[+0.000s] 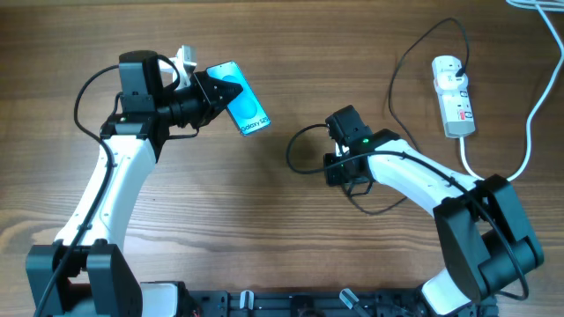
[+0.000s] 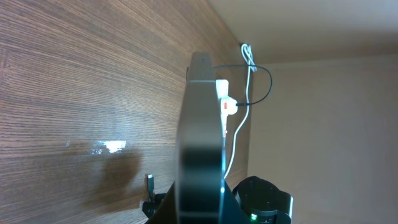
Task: Plug charger to phone and switch on socket
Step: 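Lift the cable plug and move it toward the phone's bottom port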
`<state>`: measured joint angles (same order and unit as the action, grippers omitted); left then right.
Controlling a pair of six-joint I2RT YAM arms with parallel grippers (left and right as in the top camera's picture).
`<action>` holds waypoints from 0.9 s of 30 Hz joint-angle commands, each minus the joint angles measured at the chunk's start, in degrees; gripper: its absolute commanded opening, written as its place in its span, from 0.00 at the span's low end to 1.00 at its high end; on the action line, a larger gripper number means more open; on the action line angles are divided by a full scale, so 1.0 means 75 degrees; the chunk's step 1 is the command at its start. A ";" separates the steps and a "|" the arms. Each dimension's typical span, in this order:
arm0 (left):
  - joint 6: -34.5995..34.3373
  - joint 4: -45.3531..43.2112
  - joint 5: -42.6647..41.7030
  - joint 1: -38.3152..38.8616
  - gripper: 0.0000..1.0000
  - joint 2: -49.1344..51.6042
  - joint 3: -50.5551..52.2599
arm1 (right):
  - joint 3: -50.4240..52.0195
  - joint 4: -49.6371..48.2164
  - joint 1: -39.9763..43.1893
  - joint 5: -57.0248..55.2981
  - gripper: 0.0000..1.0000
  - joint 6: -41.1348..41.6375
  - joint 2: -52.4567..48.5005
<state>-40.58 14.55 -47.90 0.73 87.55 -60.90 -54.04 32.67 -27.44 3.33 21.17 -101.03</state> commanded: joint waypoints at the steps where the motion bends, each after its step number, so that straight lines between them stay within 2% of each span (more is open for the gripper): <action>1: 0.0178 -0.0020 -0.0204 -0.0035 0.04 -0.0041 -0.0108 | 0.0565 -0.0108 -0.0003 -0.0271 0.38 -0.0044 -0.0982; 5: 0.0178 0.0023 -0.0207 -0.0035 0.04 -0.0041 -0.0108 | 0.0565 -0.0405 -0.0003 -0.0050 0.26 -0.0417 -0.1635; 7: 0.0178 0.0041 -0.0207 -0.0035 0.04 -0.0041 -0.0108 | 0.0562 -0.0300 -0.0003 -0.0050 0.12 -0.0428 -0.1760; 8: 0.0178 0.0041 -0.0207 -0.0035 0.04 -0.0041 -0.0108 | 0.0551 -0.0140 -0.0003 -0.0050 0.08 -0.0420 -0.1743; 12: 0.0178 0.0041 -0.0207 -0.0035 0.04 -0.0041 -0.0108 | 0.0551 0.0169 -0.0003 0.0032 0.24 -0.0396 -0.1743; 13: 0.0178 0.0041 -0.0207 -0.0035 0.04 -0.0041 -0.0108 | 0.0551 0.0172 -0.0003 0.0105 0.23 -0.0402 -0.1743; 14: 0.0178 0.0041 -0.0210 -0.0035 0.04 -0.0041 -0.0108 | 0.0551 0.0172 -0.0003 0.0157 0.18 -0.0396 -0.1743; 15: 0.0178 0.0041 -0.0207 -0.0035 0.04 -0.0041 -0.0108 | 0.0551 0.0201 -0.0003 0.0157 0.18 -0.0393 -0.1743; 17: 0.0178 0.0044 -0.0210 -0.0035 0.04 -0.0041 -0.0108 | 0.0551 0.0414 -0.0003 0.0152 0.27 -0.0396 -0.1743; 20: 0.0178 0.0044 -0.0210 -0.0035 0.04 -0.0041 -0.0108 | 0.0551 0.0516 -0.0003 0.0154 0.21 -0.0396 -0.1743; 24: 0.0178 0.0102 -0.0210 -0.0035 0.04 -0.0041 -0.0108 | 0.0551 0.0726 -0.0003 0.0154 0.25 -0.0399 -0.1743; 27: 0.0178 0.0099 -0.0207 -0.0035 0.04 -0.0041 -0.0108 | 0.0551 0.0679 -0.0003 0.0157 0.23 -0.0396 -0.1746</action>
<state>-40.56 15.51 -47.90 0.73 87.55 -60.90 -57.45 34.09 -27.07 4.71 17.74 -104.55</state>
